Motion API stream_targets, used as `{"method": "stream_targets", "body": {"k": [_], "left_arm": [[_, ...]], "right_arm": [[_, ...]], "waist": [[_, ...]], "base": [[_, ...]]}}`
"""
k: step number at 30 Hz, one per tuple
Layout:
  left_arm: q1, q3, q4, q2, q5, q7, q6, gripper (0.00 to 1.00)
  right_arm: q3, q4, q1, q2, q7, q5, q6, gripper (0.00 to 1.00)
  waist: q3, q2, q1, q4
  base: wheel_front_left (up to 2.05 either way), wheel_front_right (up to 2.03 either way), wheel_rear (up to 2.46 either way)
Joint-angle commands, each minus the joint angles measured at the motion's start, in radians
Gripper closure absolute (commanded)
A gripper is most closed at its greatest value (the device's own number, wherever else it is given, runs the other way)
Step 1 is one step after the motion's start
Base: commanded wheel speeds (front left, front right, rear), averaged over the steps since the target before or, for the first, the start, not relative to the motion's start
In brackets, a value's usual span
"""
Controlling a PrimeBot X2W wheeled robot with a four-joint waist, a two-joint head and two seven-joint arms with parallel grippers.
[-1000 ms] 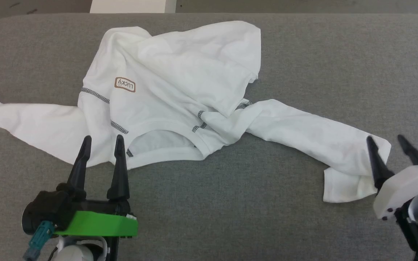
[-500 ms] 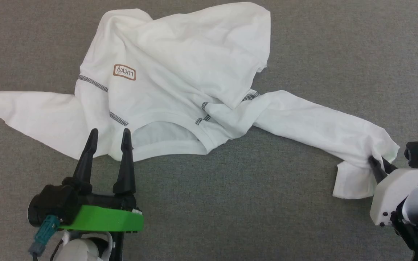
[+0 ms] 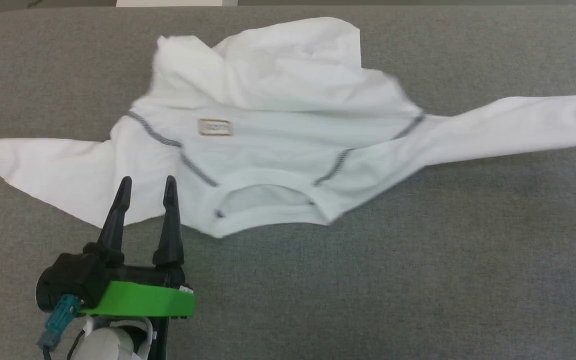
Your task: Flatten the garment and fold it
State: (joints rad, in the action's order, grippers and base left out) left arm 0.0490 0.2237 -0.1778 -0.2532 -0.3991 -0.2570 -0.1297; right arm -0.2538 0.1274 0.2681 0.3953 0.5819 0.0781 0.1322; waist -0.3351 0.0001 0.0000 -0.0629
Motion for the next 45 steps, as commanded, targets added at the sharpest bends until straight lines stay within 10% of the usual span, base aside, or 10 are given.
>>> {"method": "stream_targets", "body": {"k": [1,11,14,23,33,45], "left_arm": [[0.019,-0.001,-0.004,-0.001,0.010,-0.005,0.006,0.00],[0.032,0.013,-0.004,-0.005,0.012,0.000,0.012,0.00],[0.042,0.020,-0.004,-0.004,0.013,0.003,0.014,0.00],[0.057,0.038,0.014,0.003,0.012,0.002,0.023,0.00],[-0.033,0.069,0.026,-0.004,-0.003,0.002,0.045,0.00],[-0.009,0.210,0.091,-0.173,0.191,0.155,0.124,0.00]], "right_arm": [[-0.024,-0.024,0.018,0.032,0.006,-0.008,-0.002,1.00],[-0.168,-0.267,0.047,0.171,-0.068,-0.132,-0.002,1.00],[-0.187,-0.329,0.077,0.143,-0.138,-0.168,-0.002,0.00],[-0.149,-0.301,0.160,0.014,-0.324,-0.092,-0.002,0.00],[-0.067,0.159,-0.164,-0.321,-0.433,0.014,-0.002,0.00],[-0.034,0.263,-0.369,-0.345,-0.479,0.128,-0.002,0.00]], "waist": [[-0.015,-0.0001,0.0000,-0.010],[-0.082,-0.0001,0.0000,-0.063],[-0.091,-0.0001,0.0000,-0.068],[-0.029,-0.0001,0.0000,-0.047],[0.072,-0.0001,0.0000,-0.033],[0.079,-0.0001,0.0000,0.014]], "base": [[0.00,0.00,0.00],[0.00,0.00,0.00],[0.00,0.00,0.00],[0.00,0.00,0.00],[0.00,0.00,0.00],[0.00,0.00,0.00]]}}
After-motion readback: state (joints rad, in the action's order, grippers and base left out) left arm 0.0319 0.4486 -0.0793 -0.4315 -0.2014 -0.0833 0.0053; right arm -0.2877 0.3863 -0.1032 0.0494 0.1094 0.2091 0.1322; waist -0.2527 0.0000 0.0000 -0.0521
